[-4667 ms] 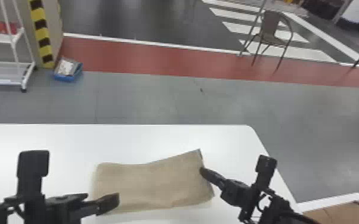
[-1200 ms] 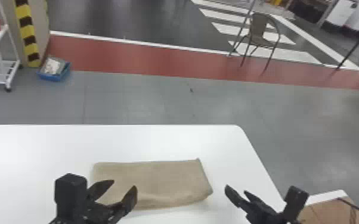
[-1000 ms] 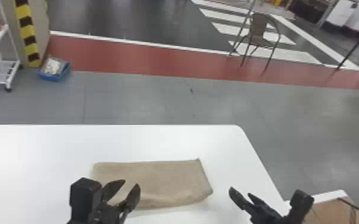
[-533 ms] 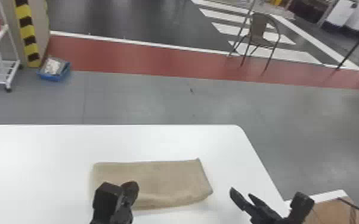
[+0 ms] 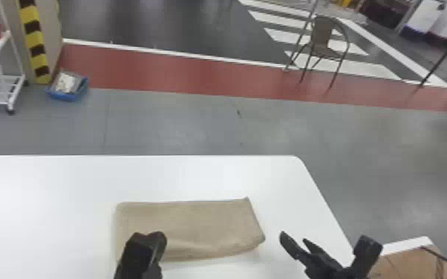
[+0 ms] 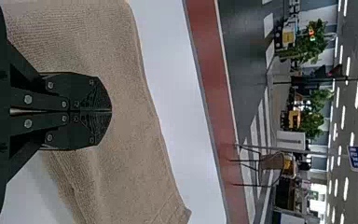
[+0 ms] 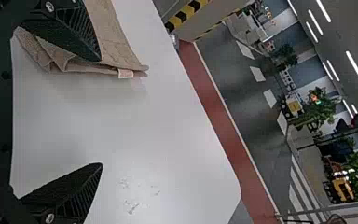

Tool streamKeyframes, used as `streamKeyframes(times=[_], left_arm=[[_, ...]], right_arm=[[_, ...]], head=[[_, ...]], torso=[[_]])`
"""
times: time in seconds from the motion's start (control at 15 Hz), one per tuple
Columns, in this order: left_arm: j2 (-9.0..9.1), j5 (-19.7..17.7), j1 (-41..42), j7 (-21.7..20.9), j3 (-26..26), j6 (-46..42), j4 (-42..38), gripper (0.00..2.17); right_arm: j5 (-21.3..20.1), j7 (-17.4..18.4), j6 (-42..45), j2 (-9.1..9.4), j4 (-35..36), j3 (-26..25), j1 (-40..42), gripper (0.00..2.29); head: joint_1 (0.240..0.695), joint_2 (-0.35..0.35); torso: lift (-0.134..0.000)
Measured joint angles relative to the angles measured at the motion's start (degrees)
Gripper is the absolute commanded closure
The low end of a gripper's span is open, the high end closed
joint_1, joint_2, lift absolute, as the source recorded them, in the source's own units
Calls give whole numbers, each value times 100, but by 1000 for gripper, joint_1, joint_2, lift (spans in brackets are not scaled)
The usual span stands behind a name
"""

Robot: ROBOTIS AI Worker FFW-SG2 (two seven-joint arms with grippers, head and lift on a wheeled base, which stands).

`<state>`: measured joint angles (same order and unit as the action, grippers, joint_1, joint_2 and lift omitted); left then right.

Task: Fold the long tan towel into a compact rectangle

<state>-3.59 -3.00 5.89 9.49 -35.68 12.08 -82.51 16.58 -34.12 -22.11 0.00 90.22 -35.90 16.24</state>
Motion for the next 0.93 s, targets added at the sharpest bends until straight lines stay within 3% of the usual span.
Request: streamKeyframes(times=[0.93], left_arm=[[-99, 181, 24, 230, 304, 19, 302, 1882]], right_arm=[[-6, 20, -17, 0, 81, 215, -15, 83]], head=[[695, -350]], torso=[[0]])
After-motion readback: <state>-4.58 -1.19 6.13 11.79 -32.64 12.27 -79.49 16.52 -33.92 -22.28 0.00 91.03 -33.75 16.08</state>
